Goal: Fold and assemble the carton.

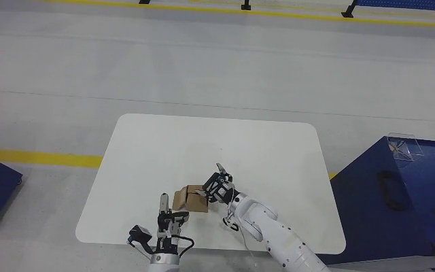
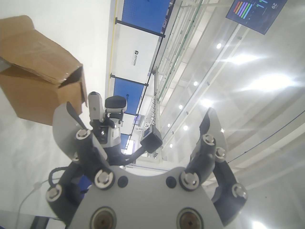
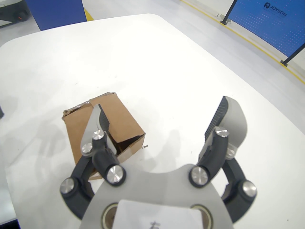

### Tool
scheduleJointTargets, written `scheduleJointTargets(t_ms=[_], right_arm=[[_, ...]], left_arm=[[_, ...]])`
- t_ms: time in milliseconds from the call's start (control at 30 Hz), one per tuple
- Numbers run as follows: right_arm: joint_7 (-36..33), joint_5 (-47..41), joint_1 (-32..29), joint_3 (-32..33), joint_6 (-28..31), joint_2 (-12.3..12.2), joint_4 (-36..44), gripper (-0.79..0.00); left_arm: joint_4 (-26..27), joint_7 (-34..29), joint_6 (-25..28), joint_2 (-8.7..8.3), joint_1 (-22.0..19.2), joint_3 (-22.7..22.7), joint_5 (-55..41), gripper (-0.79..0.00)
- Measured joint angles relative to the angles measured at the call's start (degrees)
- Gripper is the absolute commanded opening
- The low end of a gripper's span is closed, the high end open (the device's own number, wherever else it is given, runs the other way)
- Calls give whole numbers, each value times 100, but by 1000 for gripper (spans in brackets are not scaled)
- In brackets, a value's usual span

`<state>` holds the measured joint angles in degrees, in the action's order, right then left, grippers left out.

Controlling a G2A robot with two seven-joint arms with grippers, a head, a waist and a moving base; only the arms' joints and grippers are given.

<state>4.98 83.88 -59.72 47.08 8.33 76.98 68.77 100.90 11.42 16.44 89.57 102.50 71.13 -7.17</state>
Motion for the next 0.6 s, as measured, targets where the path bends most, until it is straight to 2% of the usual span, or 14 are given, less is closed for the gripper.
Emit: scheduleJointTargets(t_ms=[100,333,600], right_arm=[[11,-5,48,-47,-21,45,-117,0],[-14,9,134,-112,-135,135,-321,0],[-12,48,175,-116,-130,197,-405,0]], left_arm=[[-354,52,103,6,-202,-60,235,0],[-610,304,-25,35,-381,-158,176,0],[-928,540,-287,93,-660,-197,-448,0]])
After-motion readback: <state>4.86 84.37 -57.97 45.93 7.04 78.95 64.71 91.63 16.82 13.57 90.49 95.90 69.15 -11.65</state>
